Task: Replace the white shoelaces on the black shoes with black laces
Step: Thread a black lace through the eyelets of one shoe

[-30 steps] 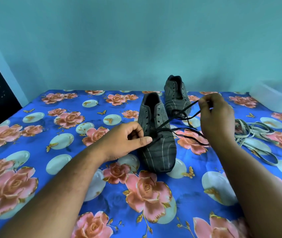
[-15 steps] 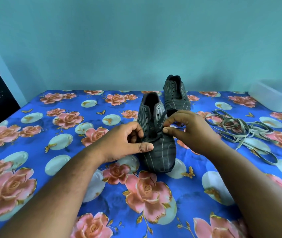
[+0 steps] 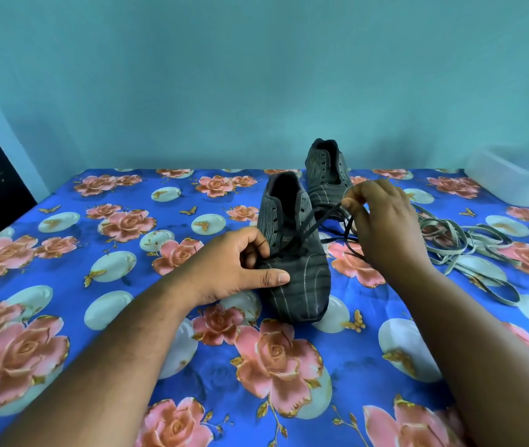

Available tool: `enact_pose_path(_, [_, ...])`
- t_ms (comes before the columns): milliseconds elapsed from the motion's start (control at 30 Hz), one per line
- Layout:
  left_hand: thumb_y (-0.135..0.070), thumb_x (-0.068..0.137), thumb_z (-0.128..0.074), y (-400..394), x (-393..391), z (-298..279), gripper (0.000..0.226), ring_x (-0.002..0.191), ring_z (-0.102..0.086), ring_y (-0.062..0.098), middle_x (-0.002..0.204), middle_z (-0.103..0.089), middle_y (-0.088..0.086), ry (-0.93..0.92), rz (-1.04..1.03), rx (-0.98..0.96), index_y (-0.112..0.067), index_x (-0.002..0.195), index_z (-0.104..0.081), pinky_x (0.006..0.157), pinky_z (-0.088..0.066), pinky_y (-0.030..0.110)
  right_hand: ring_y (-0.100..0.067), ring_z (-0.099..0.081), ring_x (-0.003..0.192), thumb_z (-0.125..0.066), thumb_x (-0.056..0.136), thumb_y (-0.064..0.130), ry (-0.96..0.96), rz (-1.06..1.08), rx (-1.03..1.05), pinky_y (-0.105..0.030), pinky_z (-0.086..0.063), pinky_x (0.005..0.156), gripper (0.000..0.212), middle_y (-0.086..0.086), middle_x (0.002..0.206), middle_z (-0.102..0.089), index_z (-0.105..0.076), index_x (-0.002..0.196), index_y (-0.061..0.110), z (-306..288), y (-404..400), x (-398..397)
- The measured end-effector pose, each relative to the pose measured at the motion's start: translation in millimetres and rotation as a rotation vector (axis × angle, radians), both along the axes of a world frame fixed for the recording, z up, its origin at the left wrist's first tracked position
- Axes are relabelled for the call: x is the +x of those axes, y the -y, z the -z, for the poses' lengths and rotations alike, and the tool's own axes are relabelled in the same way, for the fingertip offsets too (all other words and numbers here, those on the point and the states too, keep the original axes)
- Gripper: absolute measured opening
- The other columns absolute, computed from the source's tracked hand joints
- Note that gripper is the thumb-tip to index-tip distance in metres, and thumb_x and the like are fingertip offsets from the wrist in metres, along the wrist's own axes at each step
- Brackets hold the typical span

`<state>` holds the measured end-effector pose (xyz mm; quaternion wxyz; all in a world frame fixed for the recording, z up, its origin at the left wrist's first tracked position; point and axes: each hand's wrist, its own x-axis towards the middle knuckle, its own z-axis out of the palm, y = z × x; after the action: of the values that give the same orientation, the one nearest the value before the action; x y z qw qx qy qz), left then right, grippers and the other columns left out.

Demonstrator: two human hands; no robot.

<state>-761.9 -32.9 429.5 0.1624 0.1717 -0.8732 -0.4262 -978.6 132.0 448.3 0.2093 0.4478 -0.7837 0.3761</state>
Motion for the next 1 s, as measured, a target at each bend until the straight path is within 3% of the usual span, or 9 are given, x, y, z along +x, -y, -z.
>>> enact_pose_path(167, [-0.055,0.068,-0.087,-3,2,-2,0.049,0.066,-0.044,0.004,0.067,-0.049,-0.019,-0.055,0.028,-0.002,-0.031,0.101,-0.06,0.065,-0.041,0.023,-0.03,-0.05,0.105,-0.059,0.099,0.031,0.063,0.011,0.152,-0.046,-0.041,0.089,0.009,0.001,0.107,-0.062,-0.065,0.099,0.024,6,1,1])
enact_pose_path(267, [-0.053,0.081,-0.078,-8,-1,-5,0.038,0.063,-0.046,0.007,0.068,-0.051,-0.014,-0.139,0.035,-0.034,-0.03,0.106,-0.061,0.064,-0.042,0.023,-0.025,-0.051,0.105,-0.063,0.097,0.029,0.088,-0.071,0.1,-0.043,-0.041,0.093,0.006,0.007,0.107,-0.06,-0.067,0.102,0.028,4,0,5])
enact_pose_path(367, [-0.049,0.088,-0.071,-13,-5,-4,0.024,0.067,-0.054,0.019,0.074,-0.058,-0.005,-0.182,0.008,-0.13,-0.032,0.103,-0.065,0.066,-0.05,0.034,-0.013,-0.05,0.102,-0.067,0.096,0.03,0.107,-0.243,0.017,-0.033,-0.041,0.091,0.008,0.01,0.102,-0.062,-0.07,0.103,0.029,-4,-1,10])
enact_pose_path(467, [-0.049,0.09,-0.067,-16,-6,-4,0.018,0.074,-0.061,0.024,0.079,-0.066,0.0,-0.167,0.005,-0.177,-0.032,0.097,-0.068,0.071,-0.053,0.044,-0.018,-0.053,0.102,-0.064,0.091,0.052,0.047,-0.376,0.132,-0.042,-0.046,0.092,0.021,0.014,0.099,-0.062,-0.071,0.103,0.037,-1,1,16])
enact_pose_path(600, [-0.027,0.096,-0.07,-19,-7,-7,0.005,0.071,-0.057,0.012,0.079,-0.066,-0.007,-0.236,0.02,-0.088,-0.026,0.091,-0.07,0.069,-0.05,0.03,-0.019,-0.053,0.1,-0.056,0.086,0.064,0.023,-0.422,0.201,-0.048,-0.048,0.088,0.032,0.017,0.097,-0.061,-0.07,0.102,0.039,5,5,17])
enact_pose_path(700, [-0.025,0.094,-0.072,-18,-8,-5,0.006,0.071,-0.053,0.006,0.075,-0.061,-0.014,-0.222,0.033,-0.03,-0.027,0.09,-0.07,0.069,-0.046,0.022,-0.017,-0.053,0.093,-0.059,0.088,0.056,0.018,-0.432,0.16,-0.047,-0.048,0.084,0.021,0.017,0.09,-0.059,-0.067,0.091,0.036,6,5,16])
enact_pose_path(800, [-0.027,0.09,-0.077,-17,-7,-4,0.006,0.068,-0.05,0.004,0.071,-0.055,-0.018,-0.176,0.004,-0.021,-0.03,0.093,-0.073,0.068,-0.045,0.021,-0.016,-0.054,0.092,-0.068,0.091,0.043,0.033,-0.45,0.154,-0.045,-0.049,0.082,0.008,0.015,0.087,-0.057,-0.065,0.096,0.036,6,4,15])
enact_pose_path(900, [-0.026,0.09,-0.077,-18,-6,-6,0.006,0.067,-0.05,0.005,0.068,-0.055,-0.014,-0.18,-0.014,-0.02,-0.029,0.094,-0.074,0.067,-0.046,0.027,-0.017,-0.056,0.094,-0.064,0.092,0.046,0.011,-0.502,0.174,-0.039,-0.048,0.084,0.018,0.015,0.09,-0.058,-0.069,0.105,0.035,5,4,19])
enact_pose_path(1000, [-0.028,0.092,-0.075,-22,-7,-9,0.004,0.073,-0.059,0.021,0.082,-0.07,0.009,-0.178,0.001,0.037,-0.025,0.089,-0.075,0.077,-0.053,0.045,-0.017,-0.056,0.093,-0.061,0.094,0.045,-0.049,-0.519,0.193,-0.039,-0.047,0.085,0.015,0.015,0.091,-0.061,-0.07,0.098,0.034,5,6,20])
